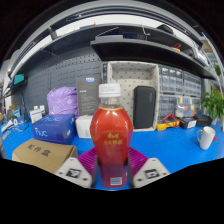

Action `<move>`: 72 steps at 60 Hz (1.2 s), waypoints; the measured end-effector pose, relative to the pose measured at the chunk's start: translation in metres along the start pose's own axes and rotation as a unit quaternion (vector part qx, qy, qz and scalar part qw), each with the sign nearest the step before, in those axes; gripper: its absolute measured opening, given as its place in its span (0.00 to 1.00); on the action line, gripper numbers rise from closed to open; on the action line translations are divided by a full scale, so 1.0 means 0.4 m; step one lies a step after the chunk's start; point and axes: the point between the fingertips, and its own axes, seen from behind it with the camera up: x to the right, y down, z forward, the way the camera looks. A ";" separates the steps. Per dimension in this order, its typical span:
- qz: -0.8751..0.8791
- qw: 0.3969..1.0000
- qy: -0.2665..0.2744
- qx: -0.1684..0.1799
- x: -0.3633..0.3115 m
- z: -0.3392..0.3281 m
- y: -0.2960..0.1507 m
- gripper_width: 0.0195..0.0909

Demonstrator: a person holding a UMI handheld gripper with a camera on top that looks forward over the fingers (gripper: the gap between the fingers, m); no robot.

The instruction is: Pour water

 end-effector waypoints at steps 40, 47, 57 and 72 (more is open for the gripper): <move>0.135 0.988 -0.069 -0.004 0.087 0.010 -0.037 0.11; 0.259 0.961 -0.094 -0.002 0.193 -0.019 -0.095 0.11; 0.470 0.875 -0.114 -0.026 0.399 -0.039 -0.159 0.11; 0.655 0.744 -0.116 -0.061 0.612 -0.041 -0.206 0.11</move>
